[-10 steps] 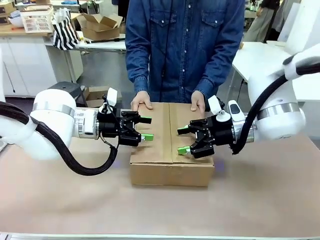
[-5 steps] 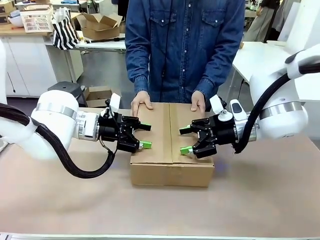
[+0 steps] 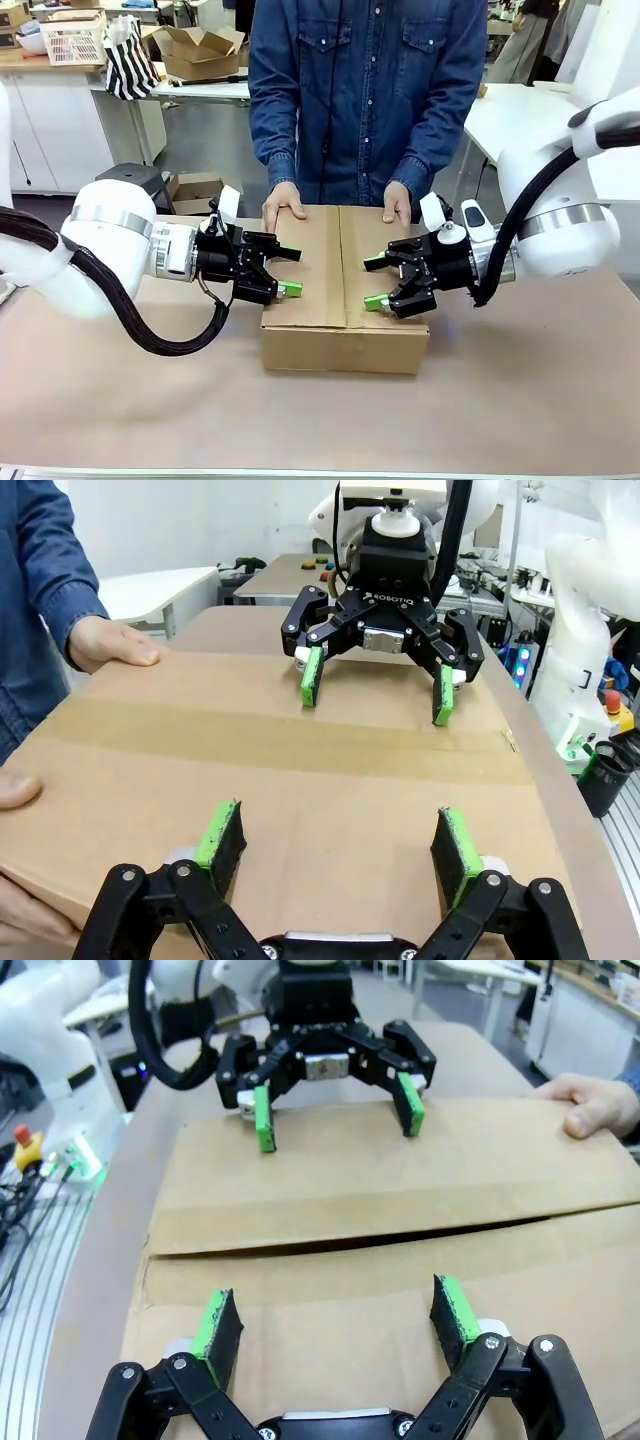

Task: Pack the gift set into the box.
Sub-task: Press and hold the closed box until the human finishes sealing it.

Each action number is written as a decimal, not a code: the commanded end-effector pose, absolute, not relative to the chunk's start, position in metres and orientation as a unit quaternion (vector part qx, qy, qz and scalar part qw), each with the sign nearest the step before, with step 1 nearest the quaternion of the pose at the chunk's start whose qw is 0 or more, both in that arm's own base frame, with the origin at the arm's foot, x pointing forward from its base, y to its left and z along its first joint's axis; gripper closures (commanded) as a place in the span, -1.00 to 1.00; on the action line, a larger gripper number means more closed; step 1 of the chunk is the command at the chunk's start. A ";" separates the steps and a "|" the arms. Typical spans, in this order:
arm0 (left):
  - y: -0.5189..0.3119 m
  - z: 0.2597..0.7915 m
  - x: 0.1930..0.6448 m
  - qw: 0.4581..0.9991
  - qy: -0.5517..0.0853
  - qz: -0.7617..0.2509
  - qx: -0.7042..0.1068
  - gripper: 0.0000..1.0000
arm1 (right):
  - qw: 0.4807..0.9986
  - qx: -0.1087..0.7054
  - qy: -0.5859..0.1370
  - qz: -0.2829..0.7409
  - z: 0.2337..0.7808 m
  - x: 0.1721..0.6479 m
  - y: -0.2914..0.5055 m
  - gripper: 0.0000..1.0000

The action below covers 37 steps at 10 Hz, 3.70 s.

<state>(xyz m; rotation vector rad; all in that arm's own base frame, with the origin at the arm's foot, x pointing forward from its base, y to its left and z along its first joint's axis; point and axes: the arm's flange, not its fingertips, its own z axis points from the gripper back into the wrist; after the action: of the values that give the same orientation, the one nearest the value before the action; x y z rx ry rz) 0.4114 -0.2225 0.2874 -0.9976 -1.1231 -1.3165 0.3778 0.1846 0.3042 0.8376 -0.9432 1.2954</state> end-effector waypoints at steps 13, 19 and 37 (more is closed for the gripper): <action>-0.224 0.288 0.411 0.540 -0.474 -0.553 -0.423 -1.00 | 0.615 0.374 -0.414 0.558 0.304 0.377 0.186 -1.00; -0.224 0.288 0.411 0.540 -0.474 -0.553 -0.423 -1.00 | 0.615 0.374 -0.414 0.558 0.304 0.377 0.186 -1.00; -0.224 0.288 0.411 0.540 -0.474 -0.553 -0.423 -1.00 | 0.615 0.374 -0.414 0.558 0.304 0.377 0.186 -1.00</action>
<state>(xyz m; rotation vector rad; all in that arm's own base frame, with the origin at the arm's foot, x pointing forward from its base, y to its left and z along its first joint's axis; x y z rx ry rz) 0.4108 -0.2236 0.2872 -1.0000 -1.1219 -1.3183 0.3774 0.1857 0.3062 0.8557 -0.9504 1.2953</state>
